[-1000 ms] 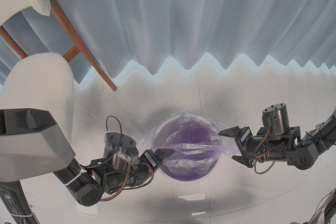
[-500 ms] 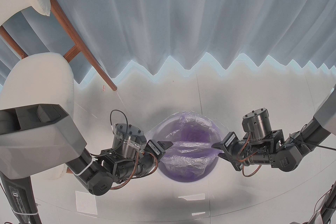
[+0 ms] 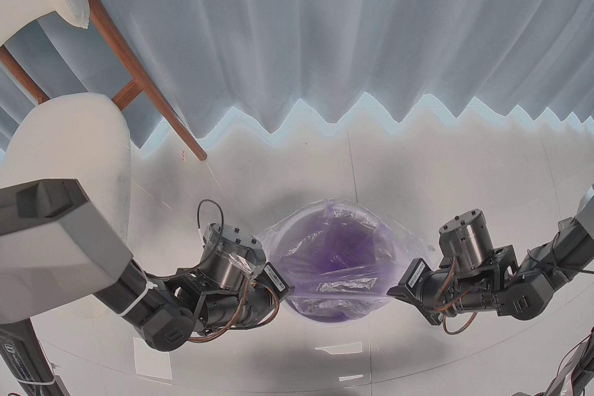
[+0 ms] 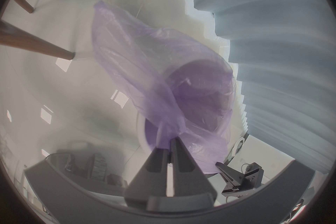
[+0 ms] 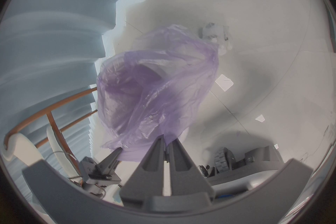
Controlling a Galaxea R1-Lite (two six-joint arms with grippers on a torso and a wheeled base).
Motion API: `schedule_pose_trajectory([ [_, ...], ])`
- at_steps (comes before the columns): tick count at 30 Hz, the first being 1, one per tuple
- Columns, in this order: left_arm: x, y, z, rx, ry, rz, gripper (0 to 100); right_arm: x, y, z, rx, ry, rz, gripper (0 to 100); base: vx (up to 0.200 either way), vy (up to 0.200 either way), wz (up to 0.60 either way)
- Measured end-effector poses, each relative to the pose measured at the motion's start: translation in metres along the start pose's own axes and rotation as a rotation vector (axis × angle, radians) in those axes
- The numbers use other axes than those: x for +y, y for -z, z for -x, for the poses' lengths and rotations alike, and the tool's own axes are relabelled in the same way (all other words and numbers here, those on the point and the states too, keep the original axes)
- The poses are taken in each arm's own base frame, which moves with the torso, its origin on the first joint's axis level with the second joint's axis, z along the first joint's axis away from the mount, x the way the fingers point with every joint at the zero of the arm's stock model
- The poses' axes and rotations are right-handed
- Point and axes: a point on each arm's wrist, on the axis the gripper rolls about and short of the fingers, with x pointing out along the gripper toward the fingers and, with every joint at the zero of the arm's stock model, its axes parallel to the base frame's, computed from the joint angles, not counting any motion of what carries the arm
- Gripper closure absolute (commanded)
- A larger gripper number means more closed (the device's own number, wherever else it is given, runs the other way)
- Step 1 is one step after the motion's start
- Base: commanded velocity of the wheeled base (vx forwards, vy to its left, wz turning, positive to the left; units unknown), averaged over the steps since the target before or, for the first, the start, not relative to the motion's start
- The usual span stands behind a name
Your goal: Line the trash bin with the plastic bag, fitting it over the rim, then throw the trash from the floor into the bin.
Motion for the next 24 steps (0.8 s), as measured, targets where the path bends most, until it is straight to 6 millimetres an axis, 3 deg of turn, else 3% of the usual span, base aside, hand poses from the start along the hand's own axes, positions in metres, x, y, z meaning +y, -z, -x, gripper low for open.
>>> schedule_pose_trajectory([
  [9,0.014,0.023,0.004,-0.014,-0.124,-0.082,100,-0.025,0.025,0.009,0.027,0.080,0.063,100,0.000,0.000,0.00],
  [15,0.029,0.039,-0.006,0.012,-0.196,-0.162,100,-0.031,0.034,-0.001,0.011,0.128,0.105,100,0.000,0.000,0.00],
  [24,0.039,0.047,-0.011,0.012,-0.252,-0.201,100,-0.038,0.043,-0.018,0.002,0.197,0.228,100,0.000,0.000,0.00],
])
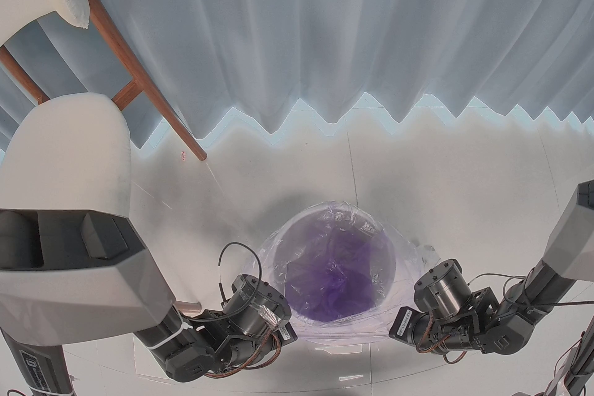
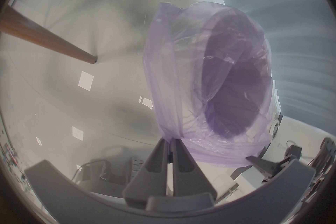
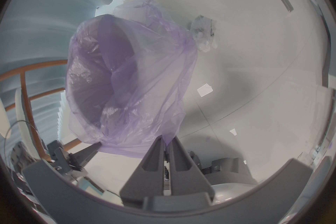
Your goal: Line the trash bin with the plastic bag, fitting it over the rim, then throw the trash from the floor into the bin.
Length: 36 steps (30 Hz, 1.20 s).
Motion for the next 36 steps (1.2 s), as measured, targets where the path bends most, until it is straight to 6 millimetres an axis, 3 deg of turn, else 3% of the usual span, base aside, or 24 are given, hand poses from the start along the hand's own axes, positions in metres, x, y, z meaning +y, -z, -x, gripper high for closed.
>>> schedule_pose_trajectory([
  [9,0.009,0.002,-0.009,0.009,-0.045,-0.135,100,-0.008,0.002,-0.024,-0.030,0.111,0.104,100,0.000,0.000,0.00],
  [10,0.010,0.003,-0.009,0.011,-0.047,-0.143,100,-0.008,0.002,-0.025,-0.032,0.113,0.105,0,0.000,0.000,0.00],
  [11,0.010,0.003,-0.010,0.011,-0.047,-0.147,0,-0.007,0.002,-0.027,-0.037,0.106,0.105,0,0.000,0.000,0.00],
  [18,0.010,0.004,-0.009,-0.002,-0.024,-0.149,0,-0.009,0.002,-0.032,-0.060,0.074,0.091,0,0.000,0.000,0.00],
  [22,0.007,0.002,-0.001,-0.028,0.020,-0.144,0,-0.010,0.002,-0.023,-0.067,0.052,0.079,0,0.000,0.000,0.00],
  [28,0.010,0.000,0.031,-0.072,0.113,-0.131,0,-0.011,-0.001,0.014,-0.077,-0.054,0.060,0,0.000,0.000,0.00],
  [36,0.030,0.000,0.086,-0.082,0.324,-0.107,0,-0.021,-0.001,0.072,-0.097,-0.241,0.035,0,-0.200,0.000,0.00],
])
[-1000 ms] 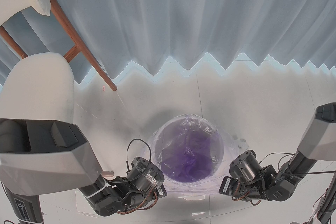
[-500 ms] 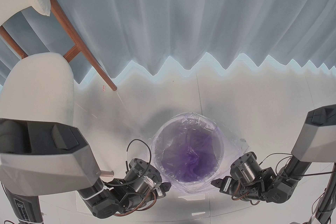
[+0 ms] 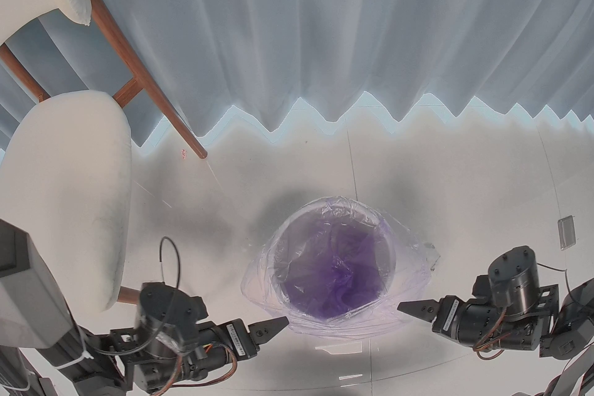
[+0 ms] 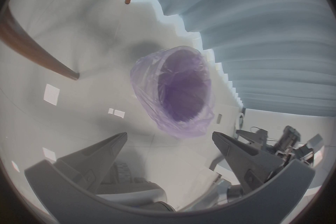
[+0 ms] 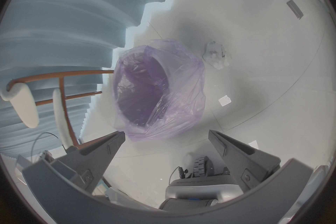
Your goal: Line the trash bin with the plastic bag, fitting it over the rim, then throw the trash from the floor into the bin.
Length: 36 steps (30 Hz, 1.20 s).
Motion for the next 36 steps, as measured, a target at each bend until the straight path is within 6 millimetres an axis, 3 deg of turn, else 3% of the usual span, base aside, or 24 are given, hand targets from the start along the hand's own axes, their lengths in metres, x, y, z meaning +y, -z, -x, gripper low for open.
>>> schedule_pose_trajectory([
  [4,0.004,0.001,0.020,0.009,0.078,0.009,0,-0.002,-0.005,0.012,-0.029,-0.039,-0.025,0,-0.200,0.000,0.00],
  [10,0.004,-0.007,0.030,-0.020,0.131,0.024,0,0.005,-0.026,0.004,-0.112,-0.090,-0.077,0,-0.200,0.000,0.00],
  [23,-0.011,-0.040,0.020,-0.147,0.247,0.114,0,0.048,-0.071,-0.037,-0.138,-0.103,-0.256,0,0.000,0.000,0.00],
  [36,0.005,-0.030,0.050,-0.187,0.278,0.139,0,0.057,-0.080,-0.084,-0.122,-0.046,-0.299,0,0.000,0.000,0.00],
])
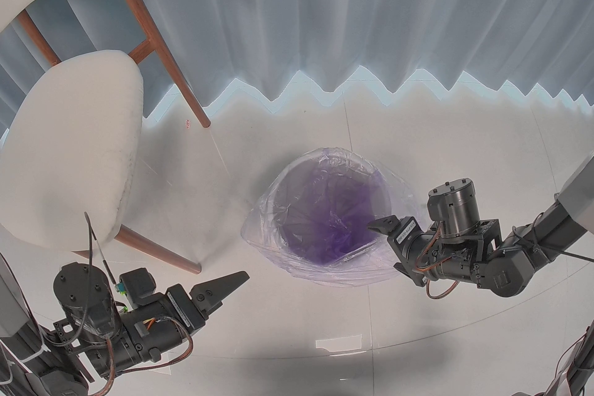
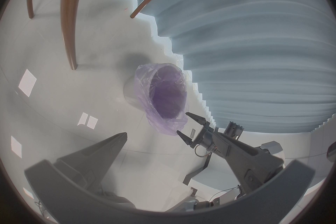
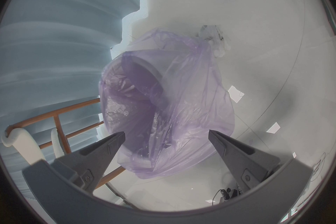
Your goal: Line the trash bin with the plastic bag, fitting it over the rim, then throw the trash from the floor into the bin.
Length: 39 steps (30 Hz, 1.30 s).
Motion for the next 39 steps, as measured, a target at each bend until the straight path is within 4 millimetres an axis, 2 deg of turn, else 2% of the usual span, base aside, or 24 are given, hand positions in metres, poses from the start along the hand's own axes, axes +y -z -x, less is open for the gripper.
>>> schedule_pose_trajectory([
  [7,0.001,0.001,0.004,0.007,-0.010,-0.025,0,-0.014,0.006,-0.003,0.008,0.058,0.019,0,0.000,0.000,0.00],
  [15,0.015,0.010,-0.009,0.084,-0.071,-0.082,0,-0.034,0.015,0.009,0.028,0.108,0.042,0,0.000,0.000,0.00],
  [22,0.021,0.015,-0.041,0.143,-0.066,-0.133,0,-0.043,0.030,0.015,0.046,0.094,0.098,0,0.000,0.000,0.00],
  [27,0.024,0.016,-0.068,0.150,-0.054,-0.149,0,-0.047,0.036,0.007,0.027,0.077,0.115,0,0.000,0.000,0.00],
  [28,0.025,0.017,-0.073,0.155,-0.052,-0.149,0,-0.048,0.037,0.005,0.025,0.078,0.117,100,0.000,0.000,0.00],
  [39,0.039,0.018,-0.097,0.174,-0.072,-0.143,0,-0.058,0.045,-0.020,0.014,0.103,0.124,100,0.000,0.000,0.00],
])
